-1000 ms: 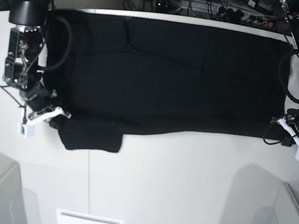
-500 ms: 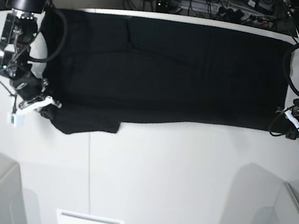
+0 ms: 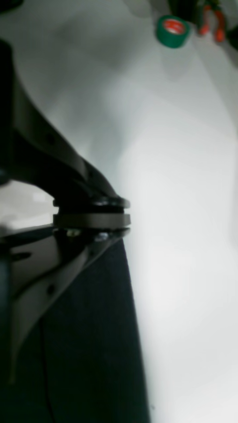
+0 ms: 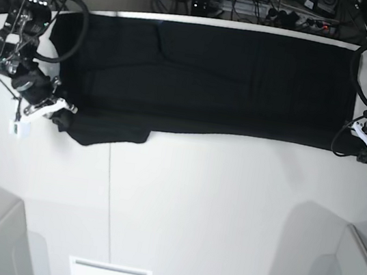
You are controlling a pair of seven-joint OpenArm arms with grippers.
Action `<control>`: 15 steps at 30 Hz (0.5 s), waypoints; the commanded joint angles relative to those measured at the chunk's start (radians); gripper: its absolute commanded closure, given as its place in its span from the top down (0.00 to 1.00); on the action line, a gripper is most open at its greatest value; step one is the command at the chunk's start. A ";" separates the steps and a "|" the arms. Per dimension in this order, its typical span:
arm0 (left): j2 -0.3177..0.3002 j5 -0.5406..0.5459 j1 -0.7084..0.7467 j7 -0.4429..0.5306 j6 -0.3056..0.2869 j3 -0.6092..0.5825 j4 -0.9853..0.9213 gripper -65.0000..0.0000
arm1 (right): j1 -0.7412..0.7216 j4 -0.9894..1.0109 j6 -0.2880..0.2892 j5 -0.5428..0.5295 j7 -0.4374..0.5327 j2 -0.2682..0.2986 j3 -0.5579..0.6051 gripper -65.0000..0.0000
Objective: Fold the T-shirt properly
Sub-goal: 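Lift the hem and fold it over toward the collar with both grippers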
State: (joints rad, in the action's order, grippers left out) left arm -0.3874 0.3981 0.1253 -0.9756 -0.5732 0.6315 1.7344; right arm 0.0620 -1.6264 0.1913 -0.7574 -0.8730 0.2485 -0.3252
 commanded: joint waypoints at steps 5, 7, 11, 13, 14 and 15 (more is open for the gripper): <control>-0.022 0.008 0.026 0.025 0.005 0.008 0.029 0.00 | 0.028 -0.061 0.004 -0.012 0.025 0.016 -0.007 0.00; -0.023 0.008 0.046 0.027 0.005 0.008 0.034 0.00 | 0.048 -0.082 0.004 -0.012 0.025 0.016 -0.009 0.00; -0.022 0.008 0.083 0.025 0.005 0.008 0.065 0.00 | 0.075 -0.108 0.003 -0.012 0.022 0.016 -0.027 0.00; -0.020 0.008 0.113 0.028 0.005 0.008 0.082 0.00 | 0.081 -0.117 0.003 -0.012 -0.013 0.008 -0.064 0.00; -0.020 0.008 0.124 0.030 0.005 0.008 0.085 0.00 | 0.081 -0.119 0.003 -0.012 -0.033 -0.002 -0.081 0.00; -0.020 0.008 0.135 0.030 0.005 0.008 0.086 0.00 | 0.083 -0.122 0.003 -0.012 -0.056 -0.011 -0.104 0.00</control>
State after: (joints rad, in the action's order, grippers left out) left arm -0.3878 0.4015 0.2661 -0.9619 -0.5732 0.6315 1.8004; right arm 0.1535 -1.7267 0.1913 -0.7582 -0.9443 0.2256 -0.4252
